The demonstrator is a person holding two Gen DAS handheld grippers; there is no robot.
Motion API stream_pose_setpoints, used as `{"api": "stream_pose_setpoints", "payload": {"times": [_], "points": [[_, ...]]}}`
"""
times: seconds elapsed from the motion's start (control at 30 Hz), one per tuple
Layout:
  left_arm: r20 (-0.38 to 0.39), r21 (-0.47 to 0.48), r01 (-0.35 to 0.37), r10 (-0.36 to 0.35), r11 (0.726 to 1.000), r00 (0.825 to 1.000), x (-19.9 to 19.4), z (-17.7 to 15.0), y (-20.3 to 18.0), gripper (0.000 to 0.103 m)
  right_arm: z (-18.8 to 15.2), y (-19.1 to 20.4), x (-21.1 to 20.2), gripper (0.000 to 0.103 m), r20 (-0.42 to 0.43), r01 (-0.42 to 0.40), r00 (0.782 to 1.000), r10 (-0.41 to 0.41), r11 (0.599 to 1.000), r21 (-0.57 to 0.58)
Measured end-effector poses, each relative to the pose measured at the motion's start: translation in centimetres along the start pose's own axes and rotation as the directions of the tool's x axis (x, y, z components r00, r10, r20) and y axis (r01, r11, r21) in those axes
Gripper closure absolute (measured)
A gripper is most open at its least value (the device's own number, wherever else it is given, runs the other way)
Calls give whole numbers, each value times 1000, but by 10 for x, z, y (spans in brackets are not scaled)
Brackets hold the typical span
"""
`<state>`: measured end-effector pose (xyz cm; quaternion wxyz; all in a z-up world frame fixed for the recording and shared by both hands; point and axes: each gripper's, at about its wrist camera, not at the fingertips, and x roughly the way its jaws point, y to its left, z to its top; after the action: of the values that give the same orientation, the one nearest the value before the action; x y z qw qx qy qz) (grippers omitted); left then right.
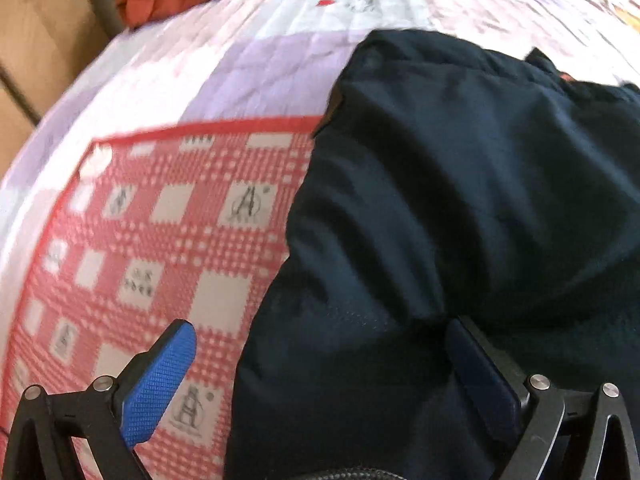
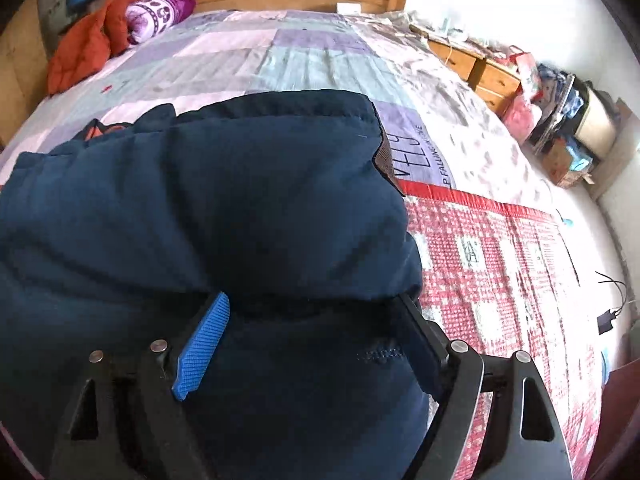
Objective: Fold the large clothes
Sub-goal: 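Fold the jacket bundle over again toward the collar with both tools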
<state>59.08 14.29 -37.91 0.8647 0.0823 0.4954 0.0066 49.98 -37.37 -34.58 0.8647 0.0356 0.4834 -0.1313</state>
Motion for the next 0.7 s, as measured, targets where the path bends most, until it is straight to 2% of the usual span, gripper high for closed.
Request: {"api": "stream_pose_setpoints", "payload": {"times": [0.07,0.13,0.2,0.23,0.3,0.37,0.43,0.5,0.6,0.67,0.7], "points": [[-19,-39,-6,5,999,1000,-2,0,3,0,-4,0,1,18,-2,-14,1000,14,999,44],[-22,-25,-47,46,999,999,-15,4,-1,2,-1,3,-2,18,-1,-4,1000,4,999,49],[21,6,-26,26,1000,999,-35,14,-15,2,3,14,-15,19,15,51,999,-52,998,22],[49,28,-11,9,1000,999,-48,21,-25,2,8,21,-25,19,53,63,997,-62,998,-3],[88,66,18,-24,998,996,-64,35,-49,2,18,45,-48,18,148,-13,989,23,998,-65],[98,88,66,-74,994,992,-70,54,-79,2,34,77,-54,16,171,-85,980,106,989,-125],[84,92,111,-119,990,989,-68,68,-104,2,54,113,-47,16,129,-153,977,173,977,-150],[61,106,145,-152,984,987,-60,79,-131,2,67,139,-37,16,102,-188,973,205,970,-155],[12,168,140,-144,976,989,-37,86,-164,1,81,167,-19,16,59,-219,971,230,963,-160],[-19,215,110,-109,970,994,-20,80,-174,1,83,175,2,16,3,-209,977,214,959,-192],[-44,208,109,-102,972,994,-10,80,-170,0,80,176,18,16,-39,-169,986,165,959,-226]]}}
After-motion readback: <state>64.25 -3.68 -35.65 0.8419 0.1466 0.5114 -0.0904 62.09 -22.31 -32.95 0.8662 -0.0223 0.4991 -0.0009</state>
